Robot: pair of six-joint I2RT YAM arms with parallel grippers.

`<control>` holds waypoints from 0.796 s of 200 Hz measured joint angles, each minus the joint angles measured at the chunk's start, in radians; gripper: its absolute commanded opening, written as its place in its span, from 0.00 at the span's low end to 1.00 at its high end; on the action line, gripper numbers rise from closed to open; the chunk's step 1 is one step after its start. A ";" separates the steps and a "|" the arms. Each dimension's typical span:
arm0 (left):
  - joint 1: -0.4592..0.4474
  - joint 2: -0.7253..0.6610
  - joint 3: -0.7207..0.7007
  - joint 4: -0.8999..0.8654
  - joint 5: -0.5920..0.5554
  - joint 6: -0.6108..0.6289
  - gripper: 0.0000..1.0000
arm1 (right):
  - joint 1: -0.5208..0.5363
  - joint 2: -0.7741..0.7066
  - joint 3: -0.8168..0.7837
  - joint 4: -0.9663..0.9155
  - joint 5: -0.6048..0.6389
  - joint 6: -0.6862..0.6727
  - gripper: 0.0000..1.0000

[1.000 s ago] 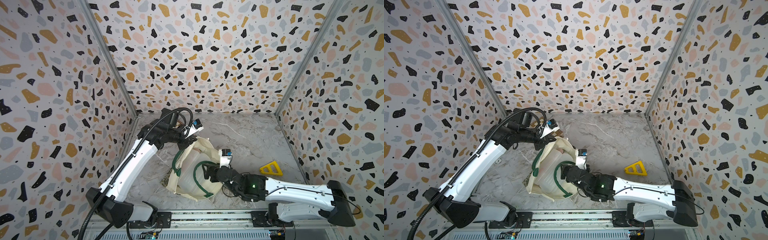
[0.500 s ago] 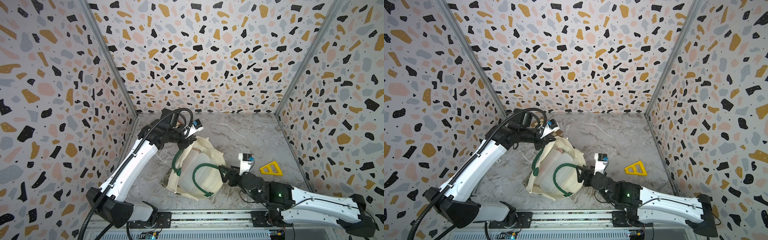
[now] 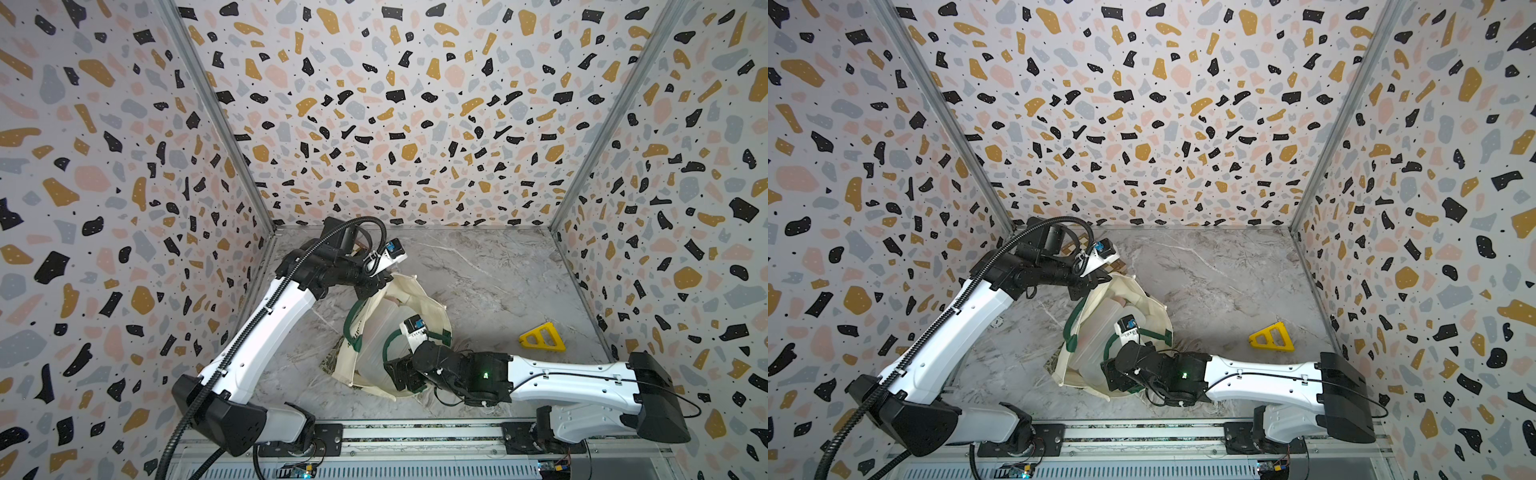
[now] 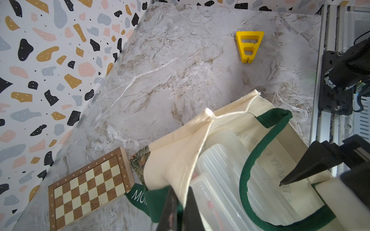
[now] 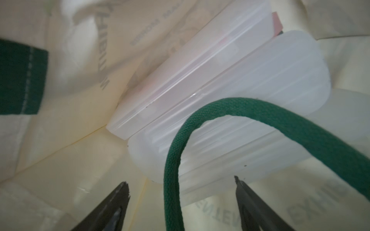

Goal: Take out the pencil case from the canvas bag
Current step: Adjust the canvas bag at the center of the board.

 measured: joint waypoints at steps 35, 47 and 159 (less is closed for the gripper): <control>0.000 0.000 0.000 0.000 -0.002 0.000 0.00 | 0.000 0.109 0.095 -0.040 -0.069 -0.068 0.77; 0.000 0.000 0.000 0.000 -0.002 0.000 0.00 | 0.000 0.142 0.108 -0.055 -0.092 -0.086 0.75; -0.001 0.000 0.000 -0.005 -0.008 0.003 0.00 | 0.000 0.210 0.135 -0.111 -0.072 -0.133 0.00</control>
